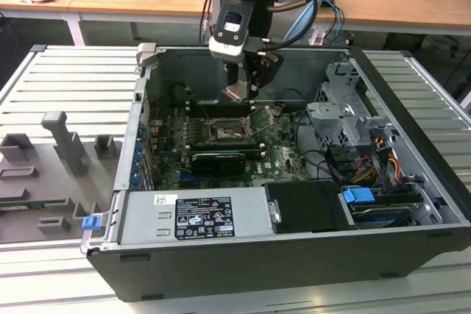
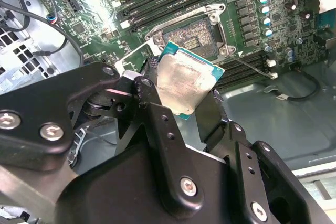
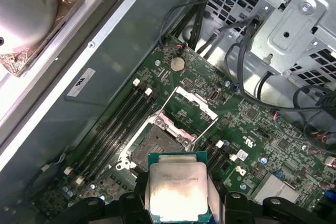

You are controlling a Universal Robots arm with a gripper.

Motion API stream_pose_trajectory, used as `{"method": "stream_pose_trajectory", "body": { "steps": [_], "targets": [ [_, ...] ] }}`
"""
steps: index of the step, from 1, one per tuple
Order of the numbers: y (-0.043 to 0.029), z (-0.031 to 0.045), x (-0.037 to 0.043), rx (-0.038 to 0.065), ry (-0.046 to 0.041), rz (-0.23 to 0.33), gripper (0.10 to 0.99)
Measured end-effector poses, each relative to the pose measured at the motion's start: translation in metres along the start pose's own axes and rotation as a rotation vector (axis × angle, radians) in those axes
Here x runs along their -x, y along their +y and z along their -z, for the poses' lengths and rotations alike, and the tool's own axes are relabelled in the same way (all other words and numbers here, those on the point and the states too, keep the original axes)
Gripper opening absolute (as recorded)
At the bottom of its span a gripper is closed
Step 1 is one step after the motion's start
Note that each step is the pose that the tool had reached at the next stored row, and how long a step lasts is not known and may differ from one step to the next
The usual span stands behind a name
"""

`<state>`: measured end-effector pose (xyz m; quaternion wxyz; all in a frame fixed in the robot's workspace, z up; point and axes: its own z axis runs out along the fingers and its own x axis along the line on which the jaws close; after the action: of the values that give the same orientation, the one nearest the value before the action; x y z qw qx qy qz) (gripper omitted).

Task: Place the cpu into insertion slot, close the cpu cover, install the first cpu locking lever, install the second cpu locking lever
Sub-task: 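Place the cpu into insertion slot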

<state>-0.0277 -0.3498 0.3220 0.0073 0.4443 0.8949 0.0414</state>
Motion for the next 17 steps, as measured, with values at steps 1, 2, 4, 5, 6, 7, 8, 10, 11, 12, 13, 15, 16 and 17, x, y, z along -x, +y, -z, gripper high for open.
{"method": "stream_pose_trajectory", "body": {
  "steps": [1,2,4,5,6,7,8,10,11,12,13,15,16,17],
  "targets": [
    [0.0,-0.0002,0.0,0.0,0.0,0.0,0.529],
    [0.0,-0.0005,0.0,0.0,-0.0002,-0.001,0.529],
    [-0.0001,-0.0009,0.0,0.0,-0.0005,-0.005,0.529],
    [-0.0001,-0.0013,0.0,0.0,-0.0015,-0.018,0.529],
    [-0.0001,-0.0016,0.0,0.001,-0.0023,-0.028,0.529],
    [-0.0002,-0.002,0.0,0.001,-0.0051,-0.052,0.529],
    [-0.0002,-0.0024,0.0001,0.001,-0.0071,-0.072,0.529],
    [-0.0002,-0.0035,0.0001,0.001,-0.013,-0.129,0.529],
    [-0.0003,-0.0039,0.0001,0.001,-0.0153,-0.151,0.529],
    [-0.0003,-0.0041,0.0001,0.002,-0.0169,-0.169,0.529],
    [-0.0003,-0.0045,0.0001,0.002,-0.0177,-0.179,0.529],
    [-0.0005,-0.0062,0.0002,0.002,-0.0184,-0.188,0.529],
    [-0.0005,-0.0066,0.0002,0.002,-0.0183,-0.188,0.529],
    [-0.0006,-0.0069,0.0002,0.002,-0.0183,-0.189,0.529]
  ]
}}
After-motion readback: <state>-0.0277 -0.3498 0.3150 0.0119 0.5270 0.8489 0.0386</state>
